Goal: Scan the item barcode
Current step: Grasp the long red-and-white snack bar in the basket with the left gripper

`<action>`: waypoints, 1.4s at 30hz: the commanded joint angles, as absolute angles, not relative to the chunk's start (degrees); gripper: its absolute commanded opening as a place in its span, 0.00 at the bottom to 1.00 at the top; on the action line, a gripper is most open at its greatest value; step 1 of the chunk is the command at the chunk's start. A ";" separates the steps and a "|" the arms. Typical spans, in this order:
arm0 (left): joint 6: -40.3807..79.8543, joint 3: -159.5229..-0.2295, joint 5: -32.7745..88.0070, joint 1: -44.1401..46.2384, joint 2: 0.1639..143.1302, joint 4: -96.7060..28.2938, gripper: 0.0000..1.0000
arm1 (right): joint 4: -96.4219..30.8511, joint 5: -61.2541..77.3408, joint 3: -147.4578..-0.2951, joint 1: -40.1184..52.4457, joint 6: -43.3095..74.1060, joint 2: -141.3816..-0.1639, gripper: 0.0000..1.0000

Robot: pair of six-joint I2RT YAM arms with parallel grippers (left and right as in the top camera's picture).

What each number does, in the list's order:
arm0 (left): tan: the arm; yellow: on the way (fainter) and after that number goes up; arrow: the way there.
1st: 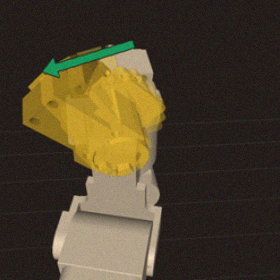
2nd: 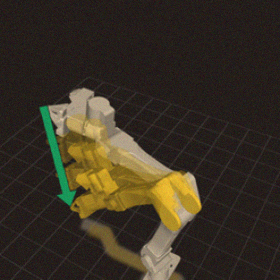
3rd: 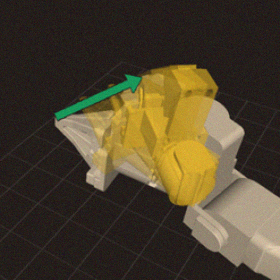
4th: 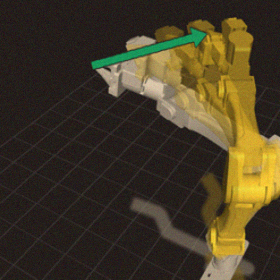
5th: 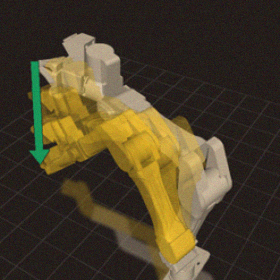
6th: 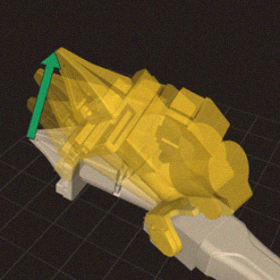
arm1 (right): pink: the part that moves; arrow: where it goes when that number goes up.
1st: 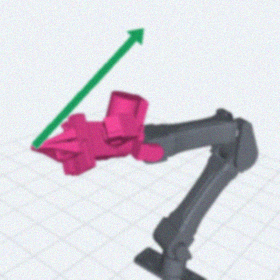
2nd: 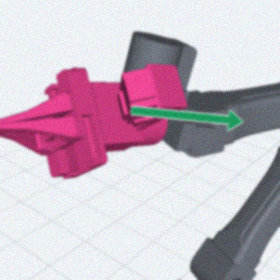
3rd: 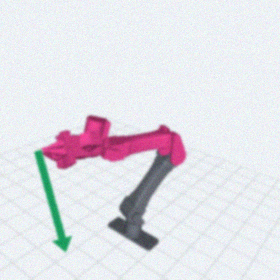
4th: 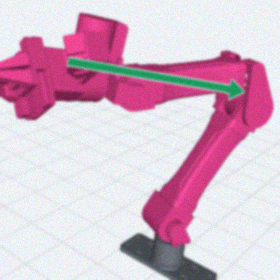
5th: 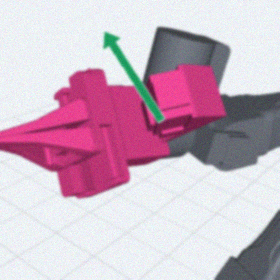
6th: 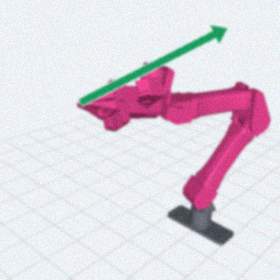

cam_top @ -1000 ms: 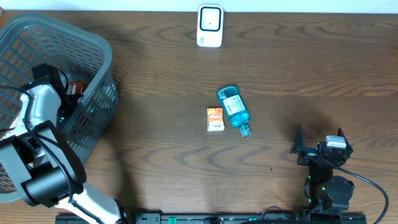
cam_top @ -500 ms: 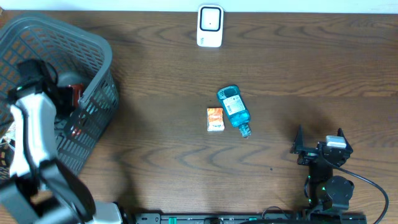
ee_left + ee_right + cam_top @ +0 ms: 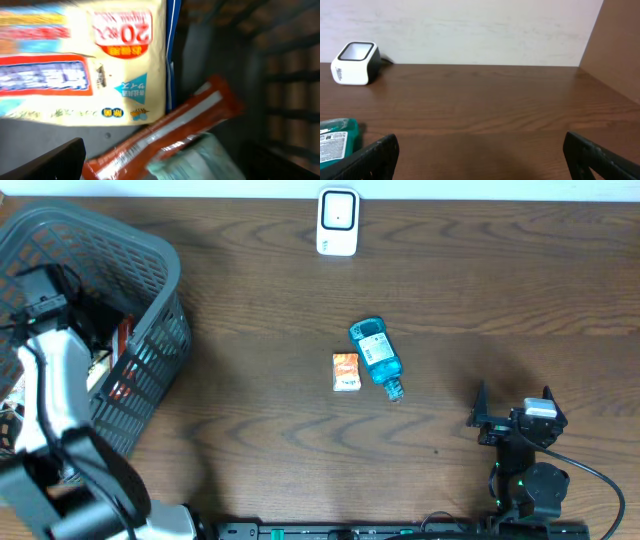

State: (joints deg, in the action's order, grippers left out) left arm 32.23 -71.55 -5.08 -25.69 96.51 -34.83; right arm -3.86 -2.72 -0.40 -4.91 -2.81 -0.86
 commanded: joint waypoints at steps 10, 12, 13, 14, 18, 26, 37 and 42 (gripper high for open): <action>19.09 -71.46 0.99 -25.63 111.48 -31.48 0.98 | -4.08 -2.63 -0.32 -4.45 -3.49 -0.71 0.99; 19.09 -71.46 3.55 -25.63 113.23 -31.38 0.98 | -4.08 -2.63 -0.32 -4.45 -3.49 -0.71 0.99; 19.11 -71.46 4.97 -25.61 114.24 -31.38 0.98 | -4.08 -2.63 -0.32 -4.45 -3.49 -0.71 0.99; 19.09 -71.46 6.52 -25.61 115.22 -31.40 0.99 | -4.08 -2.63 -0.32 -4.45 -3.51 -0.71 0.99; 19.11 -71.46 9.47 -25.63 118.21 -32.60 0.47 | -4.08 -2.63 -0.32 -4.45 -3.49 -0.71 0.99; 18.85 -71.48 9.63 -26.20 115.26 -34.63 0.08 | -4.08 -2.63 -0.32 -4.45 -3.49 -0.71 0.99; 22.96 -71.57 9.63 -31.92 91.00 -36.42 0.08 | -4.08 -2.63 -0.32 -4.45 -3.49 -0.71 0.99; 34.83 -71.57 9.72 -35.22 77.06 -38.00 0.08 | -4.08 -2.63 -0.32 -4.45 -3.49 -0.71 0.99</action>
State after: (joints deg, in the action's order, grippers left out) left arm 25.69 -70.83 9.06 -33.85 83.81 -36.67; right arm -3.88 -2.70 -0.40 -4.91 -2.81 -0.86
